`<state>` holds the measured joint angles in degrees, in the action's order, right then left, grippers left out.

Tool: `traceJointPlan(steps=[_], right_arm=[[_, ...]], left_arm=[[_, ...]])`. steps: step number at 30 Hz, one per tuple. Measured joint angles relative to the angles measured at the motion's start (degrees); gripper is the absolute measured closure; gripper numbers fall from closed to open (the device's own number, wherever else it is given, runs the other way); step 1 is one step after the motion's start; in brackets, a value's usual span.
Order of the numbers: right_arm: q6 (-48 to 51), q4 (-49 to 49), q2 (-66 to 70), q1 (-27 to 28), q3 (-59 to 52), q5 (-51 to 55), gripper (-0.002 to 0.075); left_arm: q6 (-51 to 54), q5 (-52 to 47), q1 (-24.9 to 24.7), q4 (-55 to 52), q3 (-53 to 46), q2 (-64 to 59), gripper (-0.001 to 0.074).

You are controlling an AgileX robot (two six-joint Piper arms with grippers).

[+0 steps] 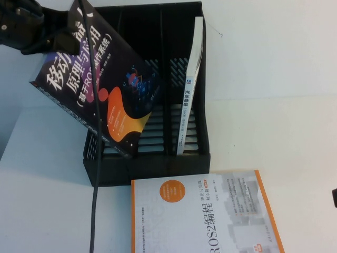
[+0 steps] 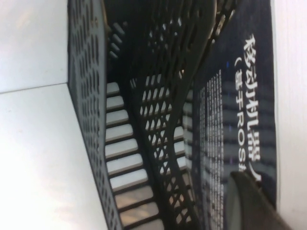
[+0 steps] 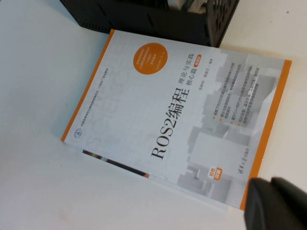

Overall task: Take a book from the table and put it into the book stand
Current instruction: Place the book on the book shelf

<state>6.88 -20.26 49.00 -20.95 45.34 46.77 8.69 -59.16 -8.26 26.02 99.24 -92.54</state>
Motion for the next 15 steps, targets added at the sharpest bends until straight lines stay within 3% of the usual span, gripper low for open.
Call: traceJointPlan(steps=[15], right_arm=[[0.0,0.0,0.0,0.0,0.0,-0.5,0.0728]], left_arm=[[-3.4,1.0,0.0,-1.6,2.6,0.0,0.0622]])
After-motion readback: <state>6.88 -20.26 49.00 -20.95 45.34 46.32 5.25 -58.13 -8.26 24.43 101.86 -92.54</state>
